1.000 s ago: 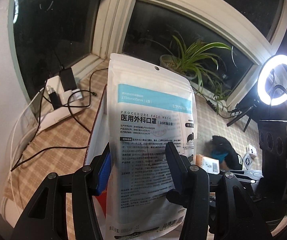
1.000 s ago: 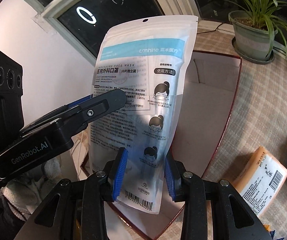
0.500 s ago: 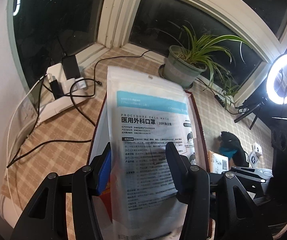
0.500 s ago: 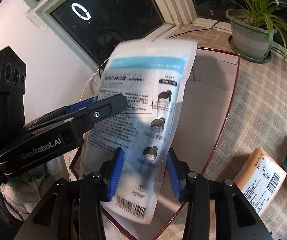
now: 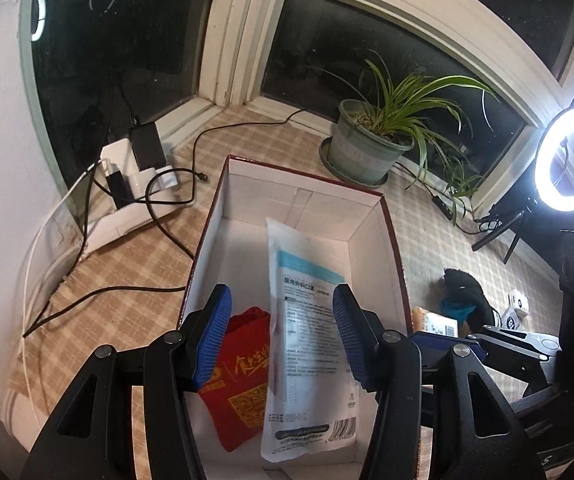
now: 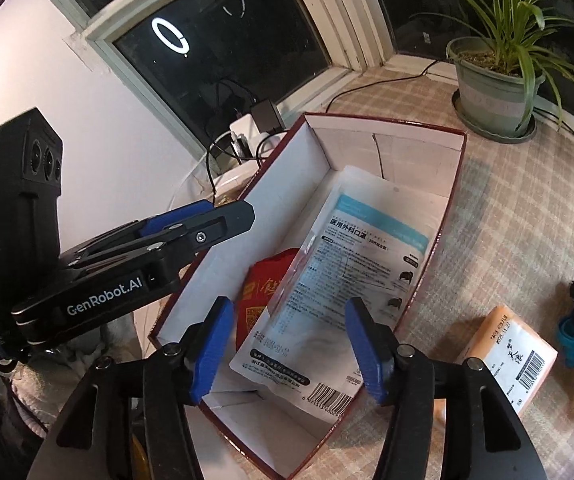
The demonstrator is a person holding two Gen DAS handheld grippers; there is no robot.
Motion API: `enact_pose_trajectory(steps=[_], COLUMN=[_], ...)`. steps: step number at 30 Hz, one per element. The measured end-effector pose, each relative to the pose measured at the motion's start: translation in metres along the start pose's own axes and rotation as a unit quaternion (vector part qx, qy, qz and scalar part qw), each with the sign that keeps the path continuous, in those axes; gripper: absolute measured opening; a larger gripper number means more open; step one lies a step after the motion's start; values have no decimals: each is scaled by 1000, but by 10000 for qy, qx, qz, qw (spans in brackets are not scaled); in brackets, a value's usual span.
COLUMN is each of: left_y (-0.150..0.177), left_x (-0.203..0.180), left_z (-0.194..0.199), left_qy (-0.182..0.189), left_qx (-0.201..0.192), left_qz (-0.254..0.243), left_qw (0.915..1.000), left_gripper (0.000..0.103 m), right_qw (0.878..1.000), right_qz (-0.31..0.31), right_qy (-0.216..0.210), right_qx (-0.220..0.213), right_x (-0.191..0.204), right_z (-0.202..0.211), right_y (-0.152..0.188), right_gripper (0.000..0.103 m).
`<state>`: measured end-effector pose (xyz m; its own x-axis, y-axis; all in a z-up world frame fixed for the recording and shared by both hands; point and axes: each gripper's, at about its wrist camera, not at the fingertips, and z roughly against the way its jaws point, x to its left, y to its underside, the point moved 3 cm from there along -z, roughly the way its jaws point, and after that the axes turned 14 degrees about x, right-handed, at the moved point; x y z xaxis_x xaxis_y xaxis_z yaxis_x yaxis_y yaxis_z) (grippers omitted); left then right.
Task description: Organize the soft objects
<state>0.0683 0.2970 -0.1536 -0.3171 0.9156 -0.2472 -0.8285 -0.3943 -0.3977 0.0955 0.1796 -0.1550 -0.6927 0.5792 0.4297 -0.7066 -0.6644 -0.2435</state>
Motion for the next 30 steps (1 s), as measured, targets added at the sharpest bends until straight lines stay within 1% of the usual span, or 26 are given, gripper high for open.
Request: enact_pose_trajectory(steps=[7,14,19,24,26,30], left_y=[7,19,31,46,53,72], left_x=[-8,-28,-54,-83,-93,-116], left_z=[8,19,27,34,36,37], left_qy=[65,262,384,604,720,894], left_qx=[-102,-216,-305,-366,-379,-400], left_qz=[24,2,-156,-244,-242,-259], left_qw=[9999,9994,9987,9972,9964,9949], left_gripper=[52,52,52,53,56,56], right_qw=[9999,9993,9987,9976,9972,9977], right_qz=[-64,-160,-221,-396,-454,-403], right_qy=[-55,-133,-66,-156,-212,-167], right_qx=[-128,-301,-456,-546,-560,-515], right_x=[-11,-33,-56,-88,-101,-121], right_z=[17,43,63,82,90,99], right_y=[11,32,46,60,64,66], right_gripper=[54,56,61,63,64,66])
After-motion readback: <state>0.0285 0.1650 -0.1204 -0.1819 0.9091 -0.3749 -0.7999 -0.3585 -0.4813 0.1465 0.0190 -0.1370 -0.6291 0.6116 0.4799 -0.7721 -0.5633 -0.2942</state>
